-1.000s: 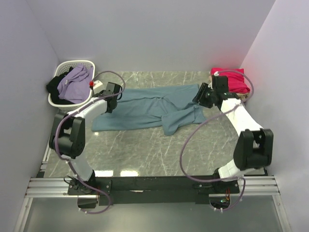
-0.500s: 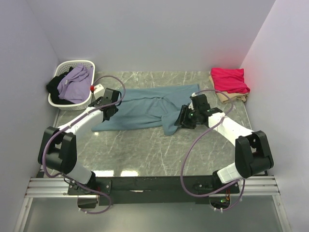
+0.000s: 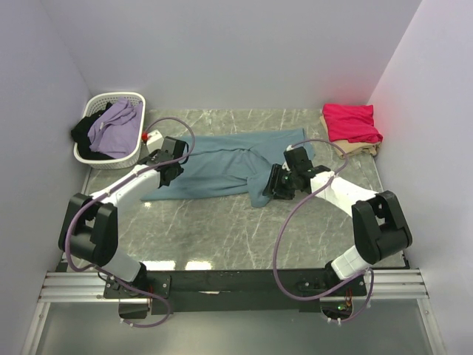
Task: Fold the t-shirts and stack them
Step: Fold the tshirt
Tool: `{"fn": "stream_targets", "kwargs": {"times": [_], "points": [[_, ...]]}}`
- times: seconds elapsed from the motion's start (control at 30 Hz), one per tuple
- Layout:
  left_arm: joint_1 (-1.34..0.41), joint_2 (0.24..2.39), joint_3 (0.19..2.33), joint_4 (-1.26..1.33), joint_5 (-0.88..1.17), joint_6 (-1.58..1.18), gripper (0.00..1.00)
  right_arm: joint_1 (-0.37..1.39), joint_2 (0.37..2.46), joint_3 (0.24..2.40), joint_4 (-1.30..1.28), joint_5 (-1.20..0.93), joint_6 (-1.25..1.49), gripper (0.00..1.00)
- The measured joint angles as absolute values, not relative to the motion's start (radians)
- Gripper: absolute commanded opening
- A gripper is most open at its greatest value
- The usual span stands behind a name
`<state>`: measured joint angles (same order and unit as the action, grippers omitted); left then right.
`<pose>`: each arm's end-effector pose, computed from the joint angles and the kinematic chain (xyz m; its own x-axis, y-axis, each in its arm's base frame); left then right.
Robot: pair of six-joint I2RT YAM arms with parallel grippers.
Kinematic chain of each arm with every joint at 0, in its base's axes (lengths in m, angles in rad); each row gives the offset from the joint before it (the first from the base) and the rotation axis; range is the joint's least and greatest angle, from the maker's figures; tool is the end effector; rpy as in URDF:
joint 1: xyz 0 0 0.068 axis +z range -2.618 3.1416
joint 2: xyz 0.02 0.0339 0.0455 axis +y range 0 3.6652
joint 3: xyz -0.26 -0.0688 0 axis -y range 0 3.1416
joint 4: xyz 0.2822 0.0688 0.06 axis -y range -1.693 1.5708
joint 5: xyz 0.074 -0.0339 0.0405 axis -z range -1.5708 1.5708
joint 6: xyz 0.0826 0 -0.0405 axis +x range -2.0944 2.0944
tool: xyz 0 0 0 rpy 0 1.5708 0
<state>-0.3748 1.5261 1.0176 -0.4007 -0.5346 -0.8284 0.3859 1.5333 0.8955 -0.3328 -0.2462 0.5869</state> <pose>0.3627 -0.0975 0.1738 -0.5139 -0.4792 -0.7116 -0.5250 0.8317 -0.1809 0.3257 0.1541 0.1263 -0.9094 0.2103 -0.3589 0.0132 0.8770 0.4802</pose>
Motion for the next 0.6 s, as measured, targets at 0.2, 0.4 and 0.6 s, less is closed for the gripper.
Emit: {"fn": "stream_targets", "kwargs": {"times": [0.2, 0.4, 0.6], "points": [[-0.375, 1.542, 1.018, -0.404, -0.535, -0.828, 0.38, 0.390, 1.562, 0.897, -0.326, -0.232, 0.587, 0.29], [-0.375, 1.559, 1.018, -0.411, -0.535, -0.828, 0.39, 0.391, 1.623, 0.917, -0.324, -0.233, 0.586, 0.07], [-0.375, 1.576, 1.018, -0.416, -0.538, -0.824, 0.39, 0.392, 1.618, 0.977, -0.338, -0.252, 0.586, 0.08]]}}
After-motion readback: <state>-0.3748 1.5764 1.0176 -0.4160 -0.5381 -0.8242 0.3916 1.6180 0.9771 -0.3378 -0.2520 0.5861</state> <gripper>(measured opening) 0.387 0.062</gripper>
